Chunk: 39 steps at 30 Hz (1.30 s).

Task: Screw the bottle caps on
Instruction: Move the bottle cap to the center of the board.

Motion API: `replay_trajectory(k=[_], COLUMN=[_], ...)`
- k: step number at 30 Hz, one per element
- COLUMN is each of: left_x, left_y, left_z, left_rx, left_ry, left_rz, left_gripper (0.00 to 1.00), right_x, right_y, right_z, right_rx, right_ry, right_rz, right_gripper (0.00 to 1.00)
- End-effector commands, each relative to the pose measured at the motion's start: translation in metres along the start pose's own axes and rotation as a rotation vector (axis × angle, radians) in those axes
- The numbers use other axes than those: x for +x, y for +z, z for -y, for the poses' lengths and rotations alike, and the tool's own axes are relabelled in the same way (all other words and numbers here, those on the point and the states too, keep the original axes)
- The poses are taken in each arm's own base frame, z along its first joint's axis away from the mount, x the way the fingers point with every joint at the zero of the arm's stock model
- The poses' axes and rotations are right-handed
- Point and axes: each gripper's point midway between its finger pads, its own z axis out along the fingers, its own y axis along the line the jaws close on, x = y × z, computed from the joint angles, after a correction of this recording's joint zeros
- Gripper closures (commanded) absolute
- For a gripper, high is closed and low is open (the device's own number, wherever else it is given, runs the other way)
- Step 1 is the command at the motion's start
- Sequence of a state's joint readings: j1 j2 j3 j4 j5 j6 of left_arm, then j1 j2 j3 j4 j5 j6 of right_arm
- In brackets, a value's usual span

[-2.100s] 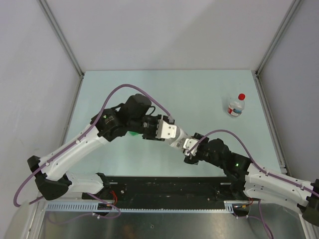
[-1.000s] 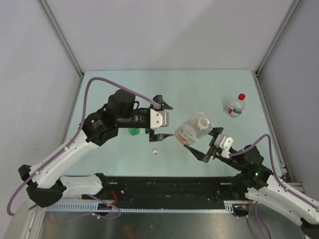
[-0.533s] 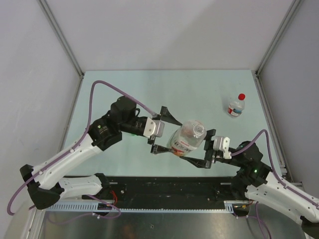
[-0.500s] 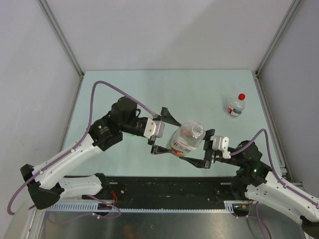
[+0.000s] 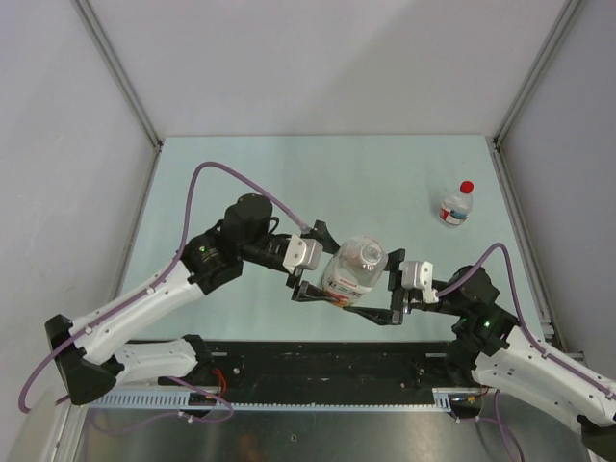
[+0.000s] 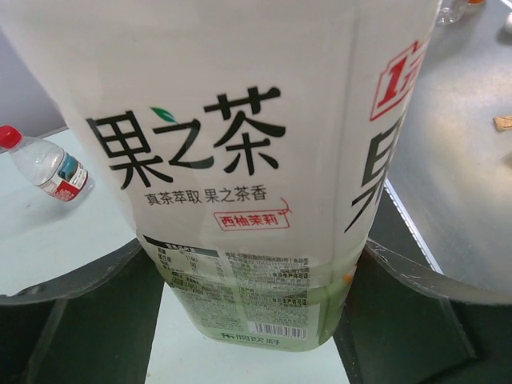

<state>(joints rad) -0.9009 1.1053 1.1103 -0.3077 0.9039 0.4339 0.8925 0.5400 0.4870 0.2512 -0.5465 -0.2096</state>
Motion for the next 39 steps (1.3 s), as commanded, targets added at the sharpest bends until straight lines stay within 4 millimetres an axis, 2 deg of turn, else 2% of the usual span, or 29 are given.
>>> replay_trajectory(k=[1, 3, 6, 9, 13, 14, 15, 17, 24, 27, 30, 32, 34, 36, 39], left_x=[-0.003, -0.003, -0.005, -0.004, -0.001, 0.001, 0.0, -0.001, -0.004, -0.011, -0.037, -0.067, -0.092, -0.107, -0.099], left_y=[0.006, 0.007, 0.005, 0.002, -0.006, -0.007, -0.008, -0.01, -0.017, -0.029, -0.059, -0.095, -0.125, -0.149, -0.168], left_z=[0.011, 0.009, 0.001, -0.019, -0.051, -0.055, -0.057, -0.06, -0.066, -0.084, -0.126, -0.16, -0.182, -0.195, -0.191], left_rx=[0.066, 0.058, 0.014, -0.093, -0.271, -0.293, -0.309, -0.328, -0.382, -0.499, -0.771, -1.041, -1.235, -1.38, -1.493], left_ry=[-0.059, -0.066, -0.056, -0.045, -0.043, -0.037, -0.03, -0.012, 0.019, 0.053, 0.103, 0.121, 0.134, 0.084, -0.045], left_rz=[0.021, 0.017, 0.008, -0.025, -0.071, -0.078, -0.078, -0.077, -0.076, -0.074, -0.022, 0.076, 0.143, 0.194, 0.263], left_gripper=[0.75, 0.88, 0.98, 1.0, 1.0, 1.0, 1.0, 1.0, 1.0, 1.0, 1.0, 1.0, 1.0, 1.0, 1.0], right_x=[-0.044, -0.038, -0.027, -0.022, -0.018, -0.017, -0.016, -0.015, -0.013, -0.008, -0.005, -0.005, 0.003, 0.009, 0.019], right_y=[0.001, 0.0, -0.001, -0.006, -0.019, -0.022, -0.024, -0.026, -0.031, -0.038, -0.044, -0.048, -0.052, -0.057, -0.06], right_z=[0.02, 0.027, 0.036, 0.048, 0.066, 0.069, 0.07, 0.072, 0.082, 0.091, 0.094, 0.092, 0.087, 0.084, 0.079], right_rx=[0.08, 0.12, 0.18, 0.262, 0.401, 0.424, 0.441, 0.459, 0.531, 0.608, 0.663, 0.683, 0.693, 0.713, 0.721], right_ry=[-0.068, -0.046, -0.007, 0.031, 0.09, 0.103, 0.116, 0.132, 0.178, 0.228, 0.299, 0.361, 0.423, 0.478, 0.519], right_rz=[0.105, 0.076, 0.038, 0.014, -0.005, -0.01, -0.018, -0.031, -0.051, -0.06, -0.053, -0.038, -0.054, -0.071, -0.111], right_gripper=[0.87, 0.74, 0.52, 0.36, 0.25, 0.21, 0.11, 0.03, 0.01, 0.01, 0.01, 0.01, 0.01, 0.01, 0.01])
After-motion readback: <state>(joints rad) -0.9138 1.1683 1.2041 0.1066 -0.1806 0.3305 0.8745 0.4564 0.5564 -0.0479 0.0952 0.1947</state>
